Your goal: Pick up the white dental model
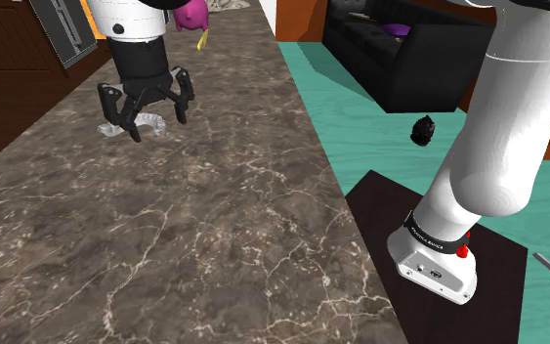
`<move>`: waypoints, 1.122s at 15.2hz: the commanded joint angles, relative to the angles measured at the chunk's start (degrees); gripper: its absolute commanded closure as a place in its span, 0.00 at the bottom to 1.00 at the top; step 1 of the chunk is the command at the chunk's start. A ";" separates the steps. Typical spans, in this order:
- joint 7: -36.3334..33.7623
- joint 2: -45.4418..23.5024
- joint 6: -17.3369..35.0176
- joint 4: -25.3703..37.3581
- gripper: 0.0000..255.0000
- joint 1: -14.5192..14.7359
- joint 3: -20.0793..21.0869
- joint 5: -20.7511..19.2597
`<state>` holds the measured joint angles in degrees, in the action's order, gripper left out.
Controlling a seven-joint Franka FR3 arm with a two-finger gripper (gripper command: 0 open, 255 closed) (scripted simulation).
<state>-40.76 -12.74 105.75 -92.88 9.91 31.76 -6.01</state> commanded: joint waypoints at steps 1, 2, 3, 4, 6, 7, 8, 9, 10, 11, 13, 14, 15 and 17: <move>-0.01 0.01 0.15 -0.13 1.00 0.00 0.00 0.00; -0.02 -0.02 0.15 -0.12 1.00 0.01 0.00 -0.02; -0.03 -0.03 0.15 -0.10 1.00 0.01 0.00 -0.03; -0.02 -0.03 0.15 -0.10 1.00 0.01 0.00 -0.03; -0.02 -0.03 0.15 -0.10 1.00 0.01 0.00 -0.02; -0.02 -0.03 0.15 -0.10 1.00 0.01 0.00 -0.02; -0.02 -0.03 0.15 -0.11 1.00 0.01 0.00 -0.02; -0.02 -0.03 0.15 -0.11 1.00 0.01 0.00 -0.02; -0.03 -0.05 0.15 -0.08 1.00 0.02 0.00 -0.04; -0.01 -0.01 -0.61 0.64 1.00 0.05 0.03 0.00; 0.02 0.00 -2.14 2.17 1.00 0.14 0.08 0.03; 0.02 -0.01 -2.92 2.95 1.00 0.19 0.10 0.04; 0.02 -0.04 -3.70 3.76 1.00 0.25 0.13 0.03; 0.01 -0.14 -5.28 5.44 1.00 0.38 0.17 0.00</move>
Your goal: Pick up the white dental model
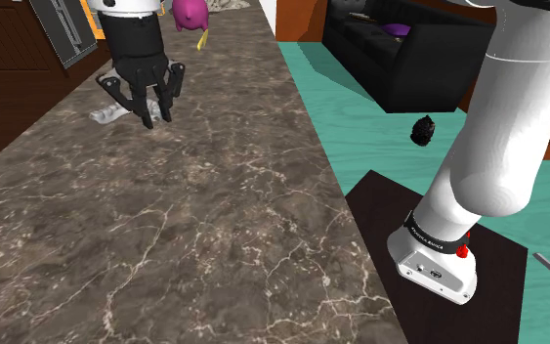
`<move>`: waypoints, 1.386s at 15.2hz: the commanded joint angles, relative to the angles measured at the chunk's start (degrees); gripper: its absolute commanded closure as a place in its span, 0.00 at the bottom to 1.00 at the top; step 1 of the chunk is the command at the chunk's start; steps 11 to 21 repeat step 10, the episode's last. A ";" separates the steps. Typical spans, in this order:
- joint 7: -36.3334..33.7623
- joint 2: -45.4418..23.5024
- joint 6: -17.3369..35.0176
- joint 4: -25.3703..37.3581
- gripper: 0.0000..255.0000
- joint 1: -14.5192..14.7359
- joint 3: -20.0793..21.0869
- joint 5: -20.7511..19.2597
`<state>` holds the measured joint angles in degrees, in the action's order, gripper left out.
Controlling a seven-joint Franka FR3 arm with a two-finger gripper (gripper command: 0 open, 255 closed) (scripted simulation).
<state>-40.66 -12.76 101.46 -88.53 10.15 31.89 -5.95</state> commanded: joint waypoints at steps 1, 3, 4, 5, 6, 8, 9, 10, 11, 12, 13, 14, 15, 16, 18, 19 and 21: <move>-0.10 -0.20 -1.79 1.96 1.00 0.22 0.07 -0.10; -0.14 -0.41 -3.41 3.77 1.00 0.39 0.12 -0.20; -0.17 -0.55 -4.24 4.71 1.00 0.50 0.15 -0.27; -0.20 -0.70 -5.07 5.67 1.00 0.61 0.17 -0.34; -0.24 -0.87 -5.91 6.67 1.00 0.73 0.19 -0.43; -0.34 -1.27 -7.63 8.73 1.00 1.00 0.24 -0.65; -0.34 -1.30 -7.76 8.90 1.00 1.03 0.25 -0.67; -0.34 -1.30 -7.76 8.89 1.00 1.02 0.25 -0.66; -0.34 -1.30 -7.76 8.89 1.00 1.02 0.25 -0.66; -0.34 -1.30 -7.76 8.89 1.00 1.02 0.25 -0.66; -0.34 -1.30 -7.76 8.89 1.00 1.02 0.25 -0.66; -0.34 -1.30 -7.76 8.89 1.00 1.02 0.25 -0.66; -0.34 -1.30 -7.76 8.89 1.00 1.02 0.25 -0.66; -0.34 -1.30 -7.76 8.89 1.00 1.02 0.25 -0.66; -0.34 -1.30 -7.76 8.89 1.00 1.02 0.25 -0.66; -0.34 -1.30 -7.76 8.89 1.00 1.02 0.25 -0.66; -0.34 -1.30 -7.76 8.89 1.00 1.02 0.25 -0.66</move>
